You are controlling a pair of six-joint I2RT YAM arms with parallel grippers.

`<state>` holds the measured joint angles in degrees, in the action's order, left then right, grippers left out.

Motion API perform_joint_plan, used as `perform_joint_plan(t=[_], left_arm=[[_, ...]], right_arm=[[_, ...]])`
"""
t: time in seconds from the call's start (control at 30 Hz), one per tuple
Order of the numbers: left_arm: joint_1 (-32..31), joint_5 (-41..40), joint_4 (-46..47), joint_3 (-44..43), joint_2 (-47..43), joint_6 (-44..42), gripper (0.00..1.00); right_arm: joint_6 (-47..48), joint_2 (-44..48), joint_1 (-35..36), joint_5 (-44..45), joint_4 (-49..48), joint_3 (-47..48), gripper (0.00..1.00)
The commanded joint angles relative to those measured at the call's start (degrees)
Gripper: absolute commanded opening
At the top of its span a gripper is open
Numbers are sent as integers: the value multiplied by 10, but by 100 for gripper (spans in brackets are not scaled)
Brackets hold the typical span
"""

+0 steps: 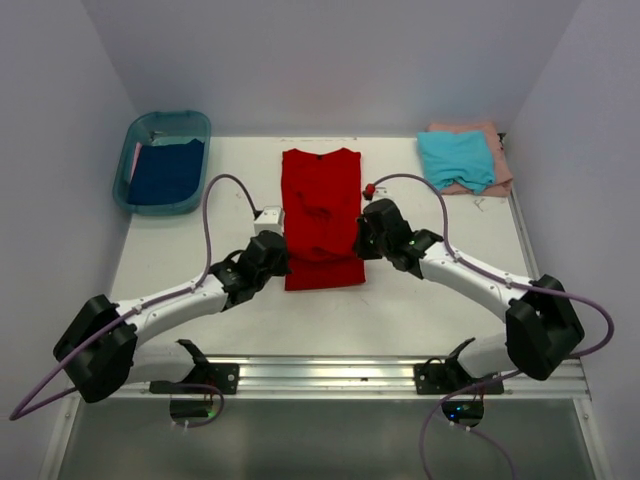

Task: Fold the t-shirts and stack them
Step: Fold the folded rectangular tshirt in 1/3 of the way

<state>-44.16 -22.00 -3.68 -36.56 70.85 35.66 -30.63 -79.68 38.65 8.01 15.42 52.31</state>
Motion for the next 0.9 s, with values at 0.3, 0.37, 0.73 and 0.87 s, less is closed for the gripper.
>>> perform_joint_plan(t=[0.3,0.37,0.73,0.87], left_arm=[[46,-13,153,-25,53,-57,0],[56,-3,161,-29,73,-59,0],[117,74,195,-110,188,-81,0],[146,103,200,-158,236,-94,0]], right_arm=[[50,-93,-20,12,-46,100,0],[51,-113,-24,10,-47,112,0],[58,-201,-62,24,-23,194,0],[51,-224,-85,29,-19,213,0]])
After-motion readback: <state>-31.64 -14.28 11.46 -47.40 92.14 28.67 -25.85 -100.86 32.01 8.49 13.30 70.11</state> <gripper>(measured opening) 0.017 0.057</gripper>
